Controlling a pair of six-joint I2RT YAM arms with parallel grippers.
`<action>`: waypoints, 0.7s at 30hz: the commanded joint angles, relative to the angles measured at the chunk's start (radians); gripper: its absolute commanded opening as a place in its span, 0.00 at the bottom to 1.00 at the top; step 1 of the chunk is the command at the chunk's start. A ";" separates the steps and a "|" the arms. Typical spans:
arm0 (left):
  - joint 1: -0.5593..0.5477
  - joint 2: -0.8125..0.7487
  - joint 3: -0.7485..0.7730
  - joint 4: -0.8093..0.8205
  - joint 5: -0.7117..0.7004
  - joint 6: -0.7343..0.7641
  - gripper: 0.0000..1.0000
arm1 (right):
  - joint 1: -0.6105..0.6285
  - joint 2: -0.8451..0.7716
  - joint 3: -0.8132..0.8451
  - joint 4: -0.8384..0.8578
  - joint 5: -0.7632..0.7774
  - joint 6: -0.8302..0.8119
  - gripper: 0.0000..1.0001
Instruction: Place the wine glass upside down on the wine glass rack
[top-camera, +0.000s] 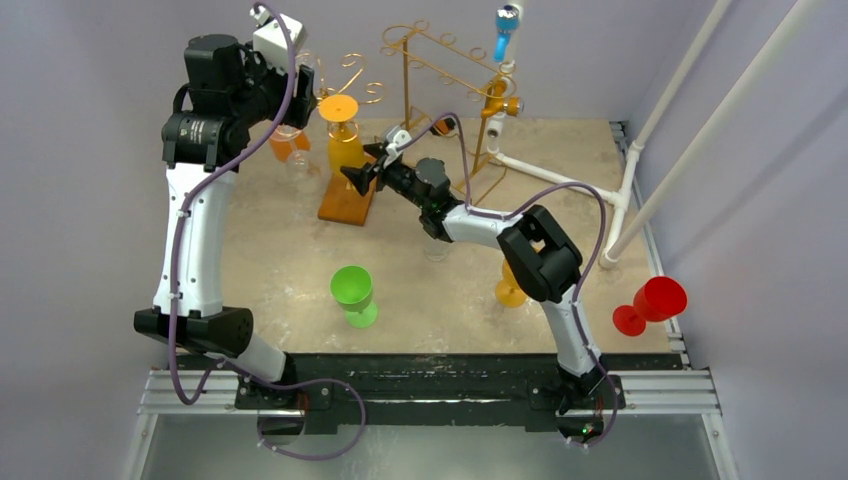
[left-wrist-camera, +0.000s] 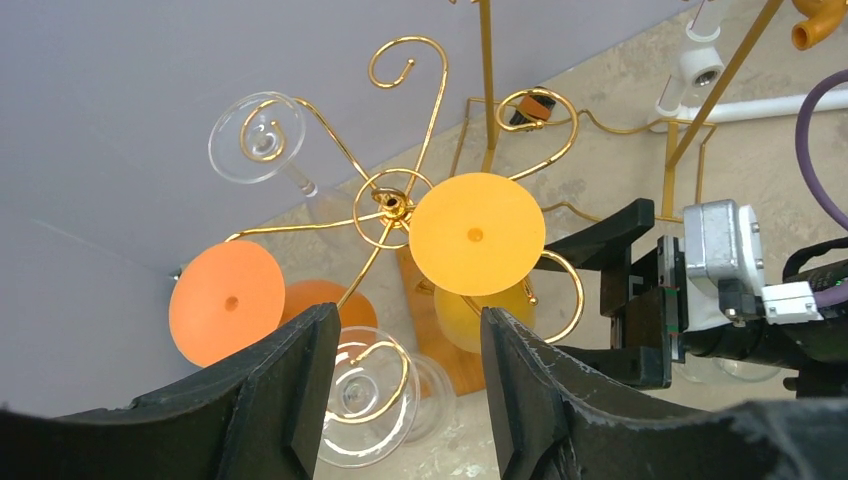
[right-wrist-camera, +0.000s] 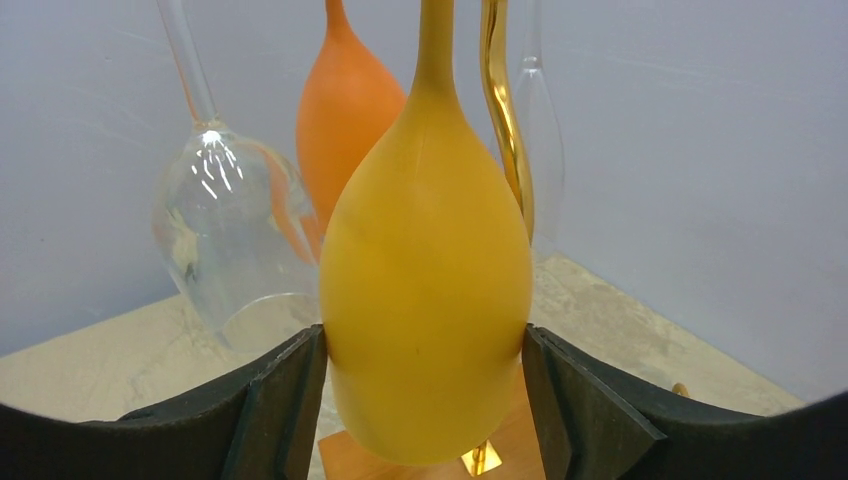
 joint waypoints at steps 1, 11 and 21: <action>0.003 -0.026 -0.004 0.034 -0.001 0.009 0.57 | -0.001 -0.082 -0.020 0.065 0.022 -0.054 0.71; 0.003 -0.023 -0.003 0.038 -0.005 0.010 0.57 | 0.001 -0.115 -0.054 0.026 0.001 -0.146 0.69; 0.003 -0.015 -0.004 0.041 -0.016 0.012 0.57 | 0.007 -0.160 -0.113 0.055 -0.001 -0.178 0.68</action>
